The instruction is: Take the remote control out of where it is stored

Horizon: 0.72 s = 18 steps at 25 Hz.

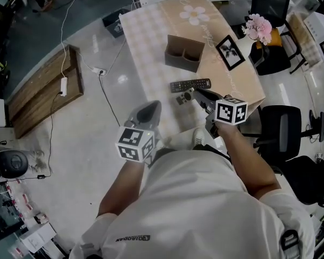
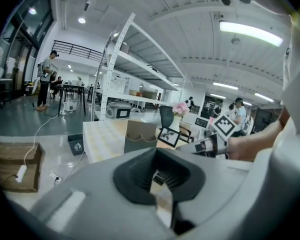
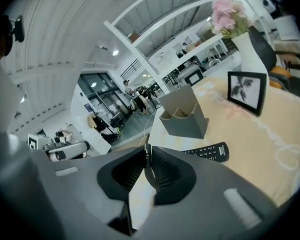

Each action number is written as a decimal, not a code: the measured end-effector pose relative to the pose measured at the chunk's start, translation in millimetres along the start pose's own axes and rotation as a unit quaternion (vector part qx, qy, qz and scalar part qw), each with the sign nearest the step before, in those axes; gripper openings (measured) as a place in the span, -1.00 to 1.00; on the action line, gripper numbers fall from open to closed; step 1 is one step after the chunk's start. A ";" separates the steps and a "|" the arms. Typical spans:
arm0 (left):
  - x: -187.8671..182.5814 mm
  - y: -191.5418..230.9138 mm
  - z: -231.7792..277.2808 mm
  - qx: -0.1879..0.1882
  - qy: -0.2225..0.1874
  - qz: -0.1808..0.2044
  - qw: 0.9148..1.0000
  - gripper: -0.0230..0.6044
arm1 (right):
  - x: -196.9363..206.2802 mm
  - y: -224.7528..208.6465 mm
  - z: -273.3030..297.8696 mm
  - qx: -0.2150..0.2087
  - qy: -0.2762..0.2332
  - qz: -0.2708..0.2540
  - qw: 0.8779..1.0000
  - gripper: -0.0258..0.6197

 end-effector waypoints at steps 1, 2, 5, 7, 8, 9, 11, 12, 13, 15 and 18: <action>-0.5 -0.4 0.9 0.000 0.001 0.001 1.000 -0.91 | 2.3 -6.0 -1.6 -0.001 -0.010 0.027 1.000 -0.76; -1.2 -0.6 1.5 -0.001 0.001 0.001 1.000 -0.91 | 4.7 -12.0 -3.9 -0.001 -0.022 0.055 0.998 -0.76; -3.3 -1.5 2.7 -0.003 0.001 0.001 1.000 -0.91 | 13.0 -32.5 -12.8 0.008 -0.057 0.133 0.989 -0.76; -4.6 -3.7 4.1 -0.004 -0.001 0.001 1.000 -0.91 | 19.4 -49.1 -18.3 0.026 -0.068 0.169 0.983 -0.76; -5.4 -5.3 5.2 -0.004 -0.001 0.002 1.000 -0.91 | 22.3 -57.4 -20.8 0.036 -0.070 0.179 0.981 -0.76; -6.1 -7.1 6.5 -0.003 -0.001 0.002 1.000 -0.91 | 25.0 -65.2 -23.0 0.044 -0.069 0.186 0.979 -0.75; -7.3 -10.8 8.9 -0.003 -0.001 0.002 1.000 -0.91 | 30.1 -79.0 -25.8 0.059 -0.064 0.194 0.977 -0.74; -7.7 -12.4 9.8 -0.003 0.000 0.003 1.000 -0.91 | 32.3 -85.0 -26.5 0.065 -0.062 0.196 0.976 -0.74; -8.0 -13.9 10.6 -0.004 0.001 0.003 1.000 -0.91 | 34.1 -90.6 -26.8 0.072 -0.059 0.197 0.976 -0.74; -8.2 -16.7 12.4 -0.007 0.004 0.001 1.000 -0.91 | 36.8 -100.6 -26.7 0.088 -0.050 0.192 0.976 -0.74; -8.8 -21.6 14.8 -0.014 0.006 -0.001 1.000 -0.91 | 39.3 -111.4 -25.4 0.114 -0.029 0.174 0.978 -0.74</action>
Point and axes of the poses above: the fingertips, and each gripper's own axes: z forward along the fingers, y to its left, x out of its underside, the point moved 10 cm from there along -z, backward along the fingers, and after that the axes turned 10 degrees about z, right-handed, at the moved point
